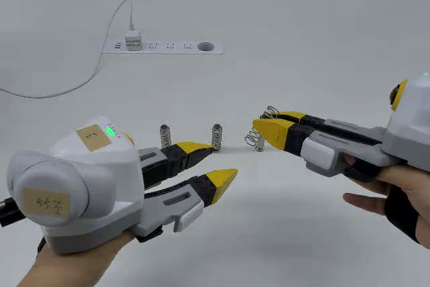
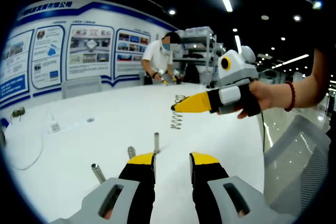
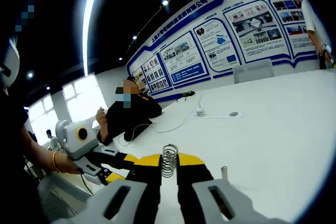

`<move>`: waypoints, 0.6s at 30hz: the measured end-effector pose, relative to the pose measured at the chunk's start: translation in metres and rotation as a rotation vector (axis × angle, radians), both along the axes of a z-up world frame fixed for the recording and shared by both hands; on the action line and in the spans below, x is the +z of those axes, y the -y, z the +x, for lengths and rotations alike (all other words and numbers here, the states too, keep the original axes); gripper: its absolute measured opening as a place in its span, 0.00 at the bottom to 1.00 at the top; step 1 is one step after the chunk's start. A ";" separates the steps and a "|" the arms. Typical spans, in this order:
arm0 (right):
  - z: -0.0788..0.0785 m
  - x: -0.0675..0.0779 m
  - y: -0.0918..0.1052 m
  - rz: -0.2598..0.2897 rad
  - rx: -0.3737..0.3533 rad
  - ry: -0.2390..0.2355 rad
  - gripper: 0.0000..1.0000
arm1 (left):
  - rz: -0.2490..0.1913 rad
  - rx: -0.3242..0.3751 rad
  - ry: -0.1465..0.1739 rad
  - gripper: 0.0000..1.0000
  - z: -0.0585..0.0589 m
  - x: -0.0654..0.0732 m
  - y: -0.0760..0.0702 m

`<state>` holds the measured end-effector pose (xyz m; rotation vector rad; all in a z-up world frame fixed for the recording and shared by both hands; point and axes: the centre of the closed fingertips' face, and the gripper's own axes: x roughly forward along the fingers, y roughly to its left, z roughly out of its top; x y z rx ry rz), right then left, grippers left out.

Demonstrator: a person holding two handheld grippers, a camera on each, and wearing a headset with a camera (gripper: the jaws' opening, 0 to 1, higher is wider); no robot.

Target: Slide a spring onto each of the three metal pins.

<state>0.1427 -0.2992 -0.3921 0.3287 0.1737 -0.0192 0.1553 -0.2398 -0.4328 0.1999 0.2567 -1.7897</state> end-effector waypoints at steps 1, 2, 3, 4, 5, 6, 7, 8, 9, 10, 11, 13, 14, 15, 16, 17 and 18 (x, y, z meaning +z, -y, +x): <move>0.001 0.001 0.002 -0.011 -0.004 -0.001 0.11 | 0.005 0.002 0.005 0.27 0.001 -0.001 -0.001; 0.001 0.001 0.005 -0.029 -0.010 -0.005 0.11 | 0.015 0.007 0.014 0.28 0.002 -0.004 -0.003; 0.002 0.000 0.008 -0.052 -0.013 -0.011 0.11 | 0.019 0.008 0.019 0.29 0.003 -0.005 -0.004; 0.002 -0.001 0.011 -0.072 -0.019 -0.021 0.11 | 0.025 0.009 0.022 0.29 0.003 -0.006 -0.005; 0.003 -0.002 0.014 -0.085 -0.024 -0.028 0.11 | 0.032 0.015 0.024 0.30 0.004 -0.008 -0.006; 0.004 -0.003 0.016 -0.095 -0.024 -0.030 0.11 | 0.034 0.019 0.027 0.32 0.005 -0.009 -0.007; 0.004 -0.004 0.020 -0.108 -0.035 -0.032 0.11 | 0.037 0.022 0.028 0.33 0.006 -0.010 -0.008; 0.005 -0.004 0.022 -0.113 -0.038 -0.033 0.11 | 0.041 0.026 0.028 0.35 0.007 -0.011 -0.009; 0.005 -0.005 0.024 -0.116 -0.039 -0.035 0.11 | 0.044 0.031 0.030 0.36 0.008 -0.012 -0.011; 0.006 -0.007 0.027 -0.127 -0.043 -0.037 0.11 | 0.047 0.037 0.032 0.37 0.010 -0.013 -0.013; 0.007 -0.009 0.029 -0.130 -0.045 -0.043 0.11 | 0.050 0.044 0.029 0.38 0.012 -0.014 -0.014; 0.008 -0.012 0.034 -0.162 -0.049 -0.056 0.11 | 0.054 0.058 0.023 0.39 0.015 -0.016 -0.017; 0.008 -0.013 0.036 -0.176 -0.052 -0.059 0.11 | 0.057 0.065 0.019 0.40 0.016 -0.016 -0.018; 0.009 -0.014 0.037 -0.182 -0.054 -0.063 0.11 | 0.058 0.070 0.018 0.39 0.017 -0.017 -0.019; 0.010 -0.015 0.039 -0.198 -0.056 -0.067 0.11 | 0.062 0.074 0.016 0.40 0.018 -0.017 -0.020; 0.010 -0.017 0.043 -0.217 -0.060 -0.074 0.11 | 0.067 0.080 0.013 0.41 0.019 -0.018 -0.020; 0.011 -0.019 0.044 -0.223 -0.062 -0.079 0.11 | 0.069 0.083 0.013 0.42 0.020 -0.018 -0.021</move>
